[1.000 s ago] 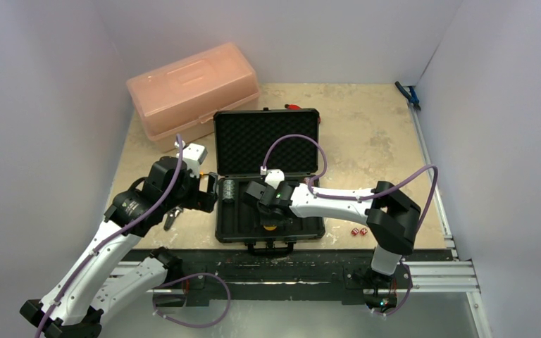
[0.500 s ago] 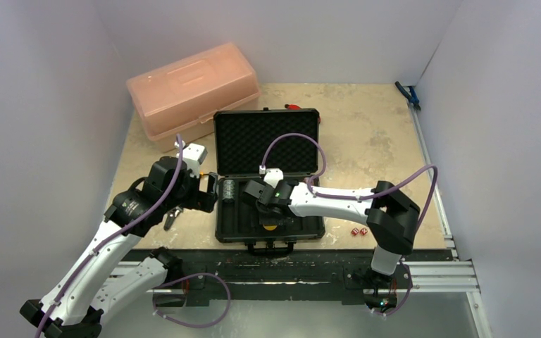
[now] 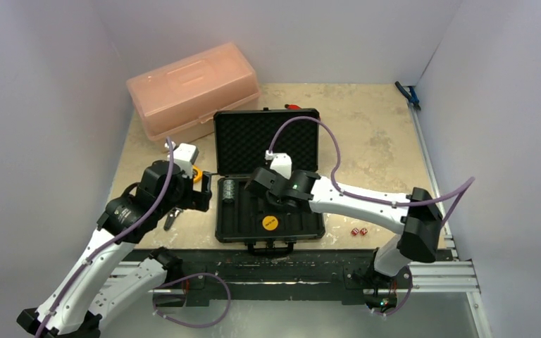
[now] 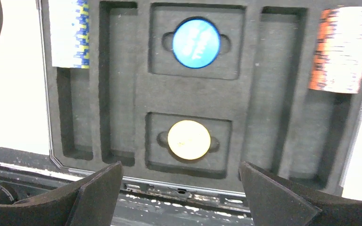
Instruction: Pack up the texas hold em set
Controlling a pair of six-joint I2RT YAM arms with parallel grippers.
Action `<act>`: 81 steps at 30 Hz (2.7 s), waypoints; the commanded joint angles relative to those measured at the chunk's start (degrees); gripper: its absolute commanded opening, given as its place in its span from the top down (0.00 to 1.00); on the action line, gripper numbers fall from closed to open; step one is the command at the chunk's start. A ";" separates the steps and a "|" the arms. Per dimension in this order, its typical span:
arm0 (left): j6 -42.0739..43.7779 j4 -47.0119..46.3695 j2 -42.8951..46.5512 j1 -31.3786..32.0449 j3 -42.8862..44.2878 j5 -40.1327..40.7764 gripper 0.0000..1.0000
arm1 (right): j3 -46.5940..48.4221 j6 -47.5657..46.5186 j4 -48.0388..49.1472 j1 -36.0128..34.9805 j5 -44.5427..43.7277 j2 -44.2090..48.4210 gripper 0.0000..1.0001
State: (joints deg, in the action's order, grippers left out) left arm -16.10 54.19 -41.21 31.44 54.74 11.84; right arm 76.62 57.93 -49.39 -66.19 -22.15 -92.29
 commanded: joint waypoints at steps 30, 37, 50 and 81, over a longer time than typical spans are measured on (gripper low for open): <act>1.32 -3.27 -2.04 -0.42 -0.38 -12.01 0.03 | -27.89 17.97 -13.19 36.30 -6.61 31.93 0.01; 1.71 -3.01 -2.20 -0.42 -0.41 -10.37 0.03 | -31.12 13.32 -10.55 48.11 0.67 28.58 0.04; 1.85 -2.80 -2.46 -0.43 -0.33 -9.24 0.04 | -39.25 8.09 -5.00 60.38 8.42 28.83 0.24; 1.82 -2.56 -2.56 -0.43 -0.28 -8.96 0.04 | -45.09 9.04 0.80 61.47 10.81 26.90 0.78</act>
State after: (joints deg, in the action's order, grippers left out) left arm -15.38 52.82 -43.92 31.44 54.48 1.98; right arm 31.75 66.41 -49.17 -5.06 -10.74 -64.73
